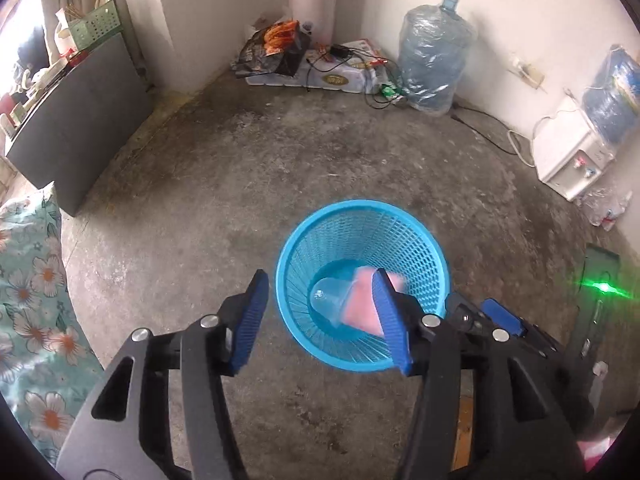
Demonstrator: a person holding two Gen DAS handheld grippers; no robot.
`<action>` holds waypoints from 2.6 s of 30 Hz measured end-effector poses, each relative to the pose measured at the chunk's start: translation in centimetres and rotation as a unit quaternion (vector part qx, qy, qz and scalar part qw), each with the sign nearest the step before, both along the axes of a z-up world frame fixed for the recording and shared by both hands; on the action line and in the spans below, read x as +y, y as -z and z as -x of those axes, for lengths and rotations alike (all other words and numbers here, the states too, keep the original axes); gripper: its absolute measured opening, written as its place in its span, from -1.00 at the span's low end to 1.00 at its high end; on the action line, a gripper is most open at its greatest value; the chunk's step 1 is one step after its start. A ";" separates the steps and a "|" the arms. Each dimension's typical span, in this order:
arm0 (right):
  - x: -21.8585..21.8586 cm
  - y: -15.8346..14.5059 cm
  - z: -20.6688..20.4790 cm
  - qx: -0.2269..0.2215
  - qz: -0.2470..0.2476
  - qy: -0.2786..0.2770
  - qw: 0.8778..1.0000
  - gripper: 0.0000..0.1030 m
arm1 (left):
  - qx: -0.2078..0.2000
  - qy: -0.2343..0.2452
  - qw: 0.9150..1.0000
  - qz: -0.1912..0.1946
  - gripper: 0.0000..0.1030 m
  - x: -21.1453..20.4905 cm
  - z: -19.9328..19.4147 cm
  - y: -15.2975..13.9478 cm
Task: Collect trash
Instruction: 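Carry both items over the blue wastebasket and open both grippers, then move both grippers back over the bed, then grasp the red wrapper with the right gripper while the left gripper grasps the clear plastic bag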
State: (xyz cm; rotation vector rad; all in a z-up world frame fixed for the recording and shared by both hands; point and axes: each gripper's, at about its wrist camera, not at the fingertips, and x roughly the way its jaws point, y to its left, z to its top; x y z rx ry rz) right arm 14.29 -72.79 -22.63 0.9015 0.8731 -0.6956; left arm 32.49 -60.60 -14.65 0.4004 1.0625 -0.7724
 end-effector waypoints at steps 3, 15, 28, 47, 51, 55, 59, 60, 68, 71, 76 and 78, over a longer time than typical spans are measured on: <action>1.5 -1.1 1.7 -0.014 0.030 0.005 0.999 0.17 | -0.001 0.011 1.000 0.020 0.01 1.2 0.5 -2.1; 15.5 -13.2 9.9 -0.115 0.173 -0.054 0.977 0.60 | -0.037 0.092 0.978 0.183 0.52 15.4 8.5 -17.8; 29.5 -26.3 13.4 -0.236 0.303 -0.168 0.908 0.82 | -0.130 -0.045 0.940 0.314 0.66 47.2 14.1 -29.9; 42.0 -23.9 4.9 -0.245 0.022 -0.393 0.886 0.53 | -0.243 -0.190 0.929 0.203 0.74 64.5 19.6 -23.7; 41.9 -21.9 3.0 -0.231 -0.034 -0.388 0.891 0.38 | -0.276 -0.129 0.945 0.117 0.74 60.9 17.4 -23.1; 40.9 -19.7 1.0 -0.215 -0.090 -0.368 0.900 0.26 | -0.282 -0.053 0.957 0.037 0.70 56.1 14.7 -20.5; 40.3 -17.7 -0.4 -0.205 -0.136 -0.355 0.902 0.15 | -0.256 -0.017 0.966 -0.016 0.47 52.6 11.4 -17.6; 40.2 -17.3 -0.7 -0.204 -0.142 -0.353 0.902 0.12 | -0.242 -0.015 0.970 -0.026 0.38 52.0 10.3 -16.9; 39.6 -15.1 -3.1 -0.199 -0.186 -0.344 0.898 0.05 | -0.180 -0.032 0.979 -0.091 -0.20 50.7 5.3 -13.3; 39.7 -14.3 -3.8 -0.189 -0.188 -0.341 0.901 0.00 | -0.169 -0.035 0.980 -0.097 -0.39 50.8 5.0 -12.8; 39.1 -14.7 -4.3 -0.196 -0.179 -0.338 0.903 -0.06 | -0.176 -0.034 0.979 -0.095 -0.42 51.1 5.5 -13.1; 38.7 -15.2 -4.3 -0.203 -0.171 -0.337 0.903 -0.07 | -0.177 -0.035 0.979 -0.091 -0.43 51.3 5.7 -13.4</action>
